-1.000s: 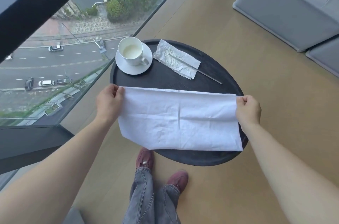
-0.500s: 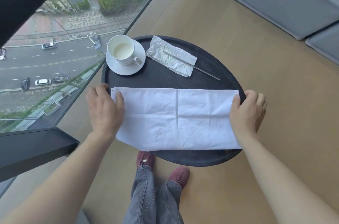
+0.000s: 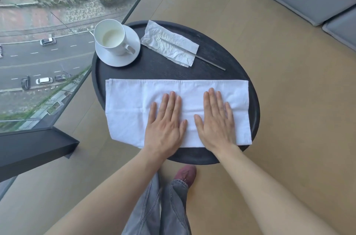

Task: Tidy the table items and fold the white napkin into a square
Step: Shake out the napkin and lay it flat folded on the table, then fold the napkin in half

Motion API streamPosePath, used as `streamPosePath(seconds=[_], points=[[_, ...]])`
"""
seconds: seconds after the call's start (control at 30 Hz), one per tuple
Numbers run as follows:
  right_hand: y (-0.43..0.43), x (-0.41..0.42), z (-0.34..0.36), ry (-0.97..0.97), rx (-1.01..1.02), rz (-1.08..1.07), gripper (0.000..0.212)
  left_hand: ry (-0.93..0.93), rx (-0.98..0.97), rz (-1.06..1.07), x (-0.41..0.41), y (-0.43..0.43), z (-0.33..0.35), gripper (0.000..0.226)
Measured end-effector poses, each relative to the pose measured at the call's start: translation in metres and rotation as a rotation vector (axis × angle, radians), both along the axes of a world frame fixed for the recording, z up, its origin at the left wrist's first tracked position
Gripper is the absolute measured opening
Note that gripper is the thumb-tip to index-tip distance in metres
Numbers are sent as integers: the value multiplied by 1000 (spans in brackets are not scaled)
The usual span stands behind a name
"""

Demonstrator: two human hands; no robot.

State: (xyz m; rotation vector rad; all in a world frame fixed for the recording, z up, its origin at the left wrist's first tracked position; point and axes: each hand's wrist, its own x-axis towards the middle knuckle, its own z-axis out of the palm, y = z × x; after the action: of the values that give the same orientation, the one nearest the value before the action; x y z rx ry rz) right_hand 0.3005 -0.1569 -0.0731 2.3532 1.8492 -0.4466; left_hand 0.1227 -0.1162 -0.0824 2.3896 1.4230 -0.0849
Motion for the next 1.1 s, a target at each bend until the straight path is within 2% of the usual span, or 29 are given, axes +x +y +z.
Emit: streamPosePath(seconds=[0.23, 0.4, 0.53, 0.6, 0.7, 0.8, 0.9, 1.1], points=[[-8, 49, 0, -41, 8, -119, 77, 10, 41, -77, 28, 17, 2, 76], [-15, 67, 1, -59, -2, -91, 76, 83, 55, 68, -22, 28, 0, 81], [-19, 74, 1, -95, 47, -224, 74, 137, 13, 137, -50, 35, 3, 84], [-27, 81, 3, -37, 61, -342, 74, 147, -2, 153, -52, 36, 4, 85], [-34, 92, 8, 211, 119, -618, 78, 120, 18, 174, -38, 30, 7, 86], [-36, 102, 13, 327, 81, -821, 67, 35, 44, 57, -3, 18, 10, 84], [-38, 108, 14, 329, 69, -801, 49, -13, 68, -81, 33, 10, 10, 77], [-42, 128, 31, 360, 112, -739, 44, 19, 38, -149, 62, 1, 3, 74]])
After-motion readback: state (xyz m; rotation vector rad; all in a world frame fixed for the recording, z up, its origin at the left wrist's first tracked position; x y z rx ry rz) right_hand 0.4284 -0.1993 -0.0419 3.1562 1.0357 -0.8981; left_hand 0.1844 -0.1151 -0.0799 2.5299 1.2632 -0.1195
